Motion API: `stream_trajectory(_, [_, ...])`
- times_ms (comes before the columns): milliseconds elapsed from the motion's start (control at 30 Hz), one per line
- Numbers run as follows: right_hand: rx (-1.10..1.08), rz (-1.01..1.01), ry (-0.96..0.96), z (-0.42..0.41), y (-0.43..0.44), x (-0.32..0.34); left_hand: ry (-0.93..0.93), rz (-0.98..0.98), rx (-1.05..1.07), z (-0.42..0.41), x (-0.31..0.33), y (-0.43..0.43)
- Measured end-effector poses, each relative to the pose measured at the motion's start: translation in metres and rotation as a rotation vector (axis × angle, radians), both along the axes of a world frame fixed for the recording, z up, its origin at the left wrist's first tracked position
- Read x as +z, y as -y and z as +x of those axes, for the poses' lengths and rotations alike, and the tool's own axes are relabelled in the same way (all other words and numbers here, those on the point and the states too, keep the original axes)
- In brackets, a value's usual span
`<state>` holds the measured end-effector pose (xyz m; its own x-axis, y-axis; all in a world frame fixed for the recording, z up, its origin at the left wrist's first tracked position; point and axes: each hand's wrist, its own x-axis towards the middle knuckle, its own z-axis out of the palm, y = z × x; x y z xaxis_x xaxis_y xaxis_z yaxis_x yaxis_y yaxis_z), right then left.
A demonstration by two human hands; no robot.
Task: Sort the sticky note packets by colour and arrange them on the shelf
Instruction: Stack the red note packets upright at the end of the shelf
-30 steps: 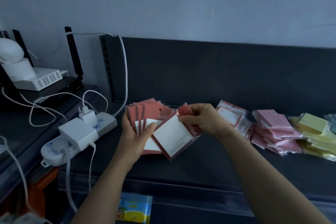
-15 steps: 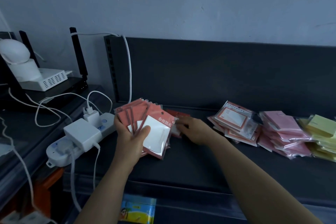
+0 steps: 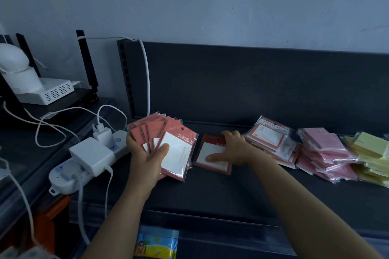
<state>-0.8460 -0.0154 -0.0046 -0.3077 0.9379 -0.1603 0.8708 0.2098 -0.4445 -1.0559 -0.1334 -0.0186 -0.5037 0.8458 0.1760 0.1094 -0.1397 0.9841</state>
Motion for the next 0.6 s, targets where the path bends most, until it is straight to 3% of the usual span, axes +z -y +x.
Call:
stream_trajectory(233, [-0.070, 0.174, -0.245, 0.012, 0.020, 0.015, -0.040, 0.022, 0.041, 0.002, 0.000, -0.003])
stream_trajectory(400, [-0.029, 0.032, -0.508, 0.029, 0.032, 0.025, -0.021, 0.038, 0.003, 0.004, 0.000, -0.006])
stream_trajectory(600, [0.090, 0.012, -0.461, 0.003, 0.039, 0.021, -0.032, -0.036, -0.252, 0.017, 0.005, -0.005])
